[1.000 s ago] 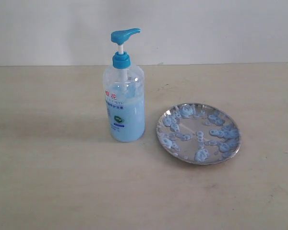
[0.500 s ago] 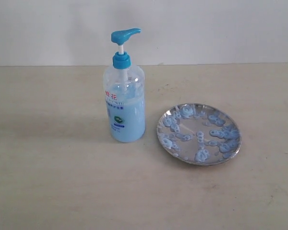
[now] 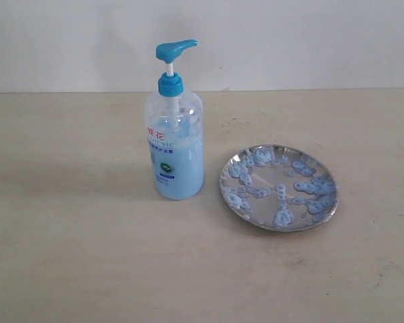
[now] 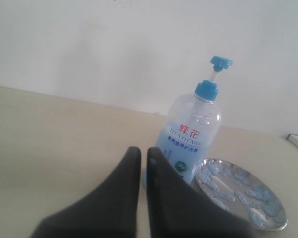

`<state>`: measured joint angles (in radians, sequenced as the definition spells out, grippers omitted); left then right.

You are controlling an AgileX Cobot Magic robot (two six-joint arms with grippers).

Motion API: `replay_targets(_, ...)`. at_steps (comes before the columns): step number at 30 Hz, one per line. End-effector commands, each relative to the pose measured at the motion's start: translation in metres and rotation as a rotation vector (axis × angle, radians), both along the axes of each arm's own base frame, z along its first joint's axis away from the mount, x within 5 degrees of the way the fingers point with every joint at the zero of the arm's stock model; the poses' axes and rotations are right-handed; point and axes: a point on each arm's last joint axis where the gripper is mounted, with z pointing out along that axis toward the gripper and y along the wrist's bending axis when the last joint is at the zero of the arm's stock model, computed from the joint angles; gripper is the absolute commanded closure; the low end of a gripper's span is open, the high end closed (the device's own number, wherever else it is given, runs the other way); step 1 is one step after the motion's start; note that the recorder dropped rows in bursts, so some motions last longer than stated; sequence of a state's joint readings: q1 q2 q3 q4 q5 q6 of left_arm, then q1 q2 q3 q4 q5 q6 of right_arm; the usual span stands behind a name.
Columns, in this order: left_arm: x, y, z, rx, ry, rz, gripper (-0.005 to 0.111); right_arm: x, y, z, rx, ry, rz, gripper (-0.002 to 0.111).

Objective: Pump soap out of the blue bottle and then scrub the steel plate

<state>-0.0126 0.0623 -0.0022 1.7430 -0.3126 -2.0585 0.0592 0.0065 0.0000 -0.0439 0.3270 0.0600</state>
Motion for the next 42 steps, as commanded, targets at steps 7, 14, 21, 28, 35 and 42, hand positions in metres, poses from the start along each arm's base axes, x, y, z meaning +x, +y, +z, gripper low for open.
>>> replay_targets(7,-0.001,-0.001,-0.001,-0.004,0.001,-0.013,0.103,0.000,-0.001,0.001,0.007,-0.011,-0.011,0.108)
replay_targets(14,-0.001,-0.001,-0.001,-0.004,0.001,-0.013,0.103,0.000,-0.001,0.001,0.007,-0.011,-0.011,0.108)
replay_targets(21,0.001,0.004,0.000,0.025,-0.020,0.039,0.103,0.000,-0.001,0.001,0.007,-0.011,-0.011,0.108)
replay_targets(28,0.001,0.018,0.025,0.317,-0.324,0.233,0.103,0.000,-0.001,0.001,0.007,-0.011,-0.011,0.108)
replay_targets(35,0.003,0.026,0.019,0.276,-0.240,0.311,0.103,0.000,-0.001,0.001,0.007,-0.011,-0.011,0.108)
replay_targets(42,-0.002,0.026,-0.015,0.199,0.109,0.274,0.103,0.000,-0.001,0.001,0.007,-0.011,-0.011,0.108)
